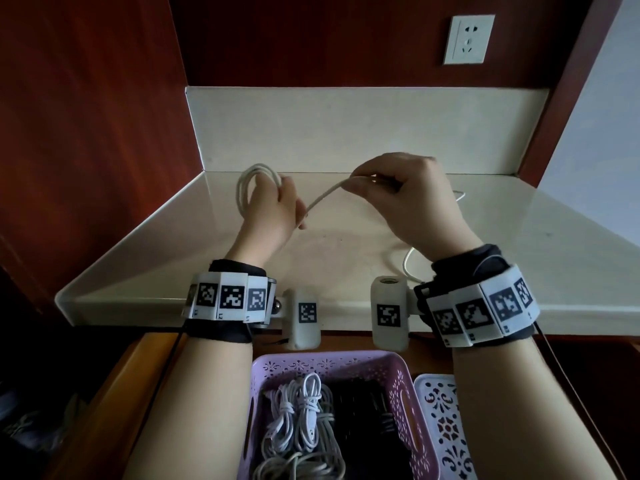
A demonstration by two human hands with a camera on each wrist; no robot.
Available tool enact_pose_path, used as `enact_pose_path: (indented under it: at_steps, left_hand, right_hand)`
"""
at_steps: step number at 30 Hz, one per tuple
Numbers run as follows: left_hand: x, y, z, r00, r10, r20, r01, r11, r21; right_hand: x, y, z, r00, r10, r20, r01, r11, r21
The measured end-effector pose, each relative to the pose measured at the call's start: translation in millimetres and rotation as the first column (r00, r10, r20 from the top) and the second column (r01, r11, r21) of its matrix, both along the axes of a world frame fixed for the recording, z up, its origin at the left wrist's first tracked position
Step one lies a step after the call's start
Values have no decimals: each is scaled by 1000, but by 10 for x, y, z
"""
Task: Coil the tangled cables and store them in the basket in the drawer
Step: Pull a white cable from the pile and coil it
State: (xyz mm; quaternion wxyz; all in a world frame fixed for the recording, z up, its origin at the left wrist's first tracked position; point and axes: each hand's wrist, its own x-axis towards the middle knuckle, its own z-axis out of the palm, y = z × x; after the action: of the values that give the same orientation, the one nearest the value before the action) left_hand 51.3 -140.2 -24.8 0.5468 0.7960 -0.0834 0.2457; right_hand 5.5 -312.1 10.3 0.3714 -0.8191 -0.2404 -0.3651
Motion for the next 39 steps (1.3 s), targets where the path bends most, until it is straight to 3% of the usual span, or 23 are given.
enact_pose_path:
  at_steps: [6, 9, 12, 16, 21, 23, 25, 28, 29, 31, 32, 33, 34, 36, 39]
  left_hand:
    - [-141, -47, 41, 987, -133, -87, 150, 959, 241]
    - [-215, -93, 68, 963, -230, -138, 252, 952, 172]
    - [-316, -138, 105, 869, -413, -272, 421, 907, -29]
    - [-467, -155, 191, 734, -579, -355, 597, 799, -71]
    - [-501, -88, 230, 555, -788, -268, 756, 612, -232]
    - [-486, -46, 231, 468, -857, -214, 790, 515, -332]
    - [-462, -6, 235, 344, -933, -106, 822, 354, -446]
    - [-368, 71, 245, 93, -965, 245, 809, -70, -583]
    - [-344, 95, 255, 64, -923, 380, 758, -203, -620]
    - [-314, 137, 262, 102, -799, 593, 675, -382, -632]
    - [-314, 147, 266, 163, -731, 662, 664, -415, -622]
    - [-308, 154, 272, 265, -664, 700, 665, -400, -631]
    - [-308, 157, 286, 399, -592, 700, 668, -335, -664]
    - [-312, 149, 322, 651, -445, 615, 635, -124, -762]
    - [-298, 134, 340, 843, -280, 460, 514, 161, -843]
  right_hand:
    - [-13, -90, 35, 993, -101, 62, 96, 992, 77]
    - [-3, -119, 49, 988, -130, 86, 119, 985, 122]
    - [42, -151, 37, 984, -171, 55, 157, 967, 200]
    - [87, -179, 3, 989, -144, -24, 145, 951, 273]
    - [103, -161, -35, 996, -22, -88, 49, 946, 321]
    - [127, -113, -94, 992, 33, -118, 2, 957, 290]
    - [153, -37, -169, 987, 94, -133, -61, 970, 234]
    - [200, 50, -280, 979, 139, -149, -112, 978, 174]
    - [216, 63, -313, 973, 151, -172, -121, 977, 174]
    - [239, 75, -367, 946, 191, -263, -149, 974, 173]
    - [246, 75, -389, 924, 205, -324, -166, 976, 143]
    - [252, 72, -406, 900, 197, -387, -179, 980, 83]
    - [249, 68, -417, 880, 169, -444, -189, 982, 1]
    - [228, 50, -417, 849, 78, -522, -193, 967, -168]
    - [192, -4, -381, 828, -47, -559, -179, 922, -342]
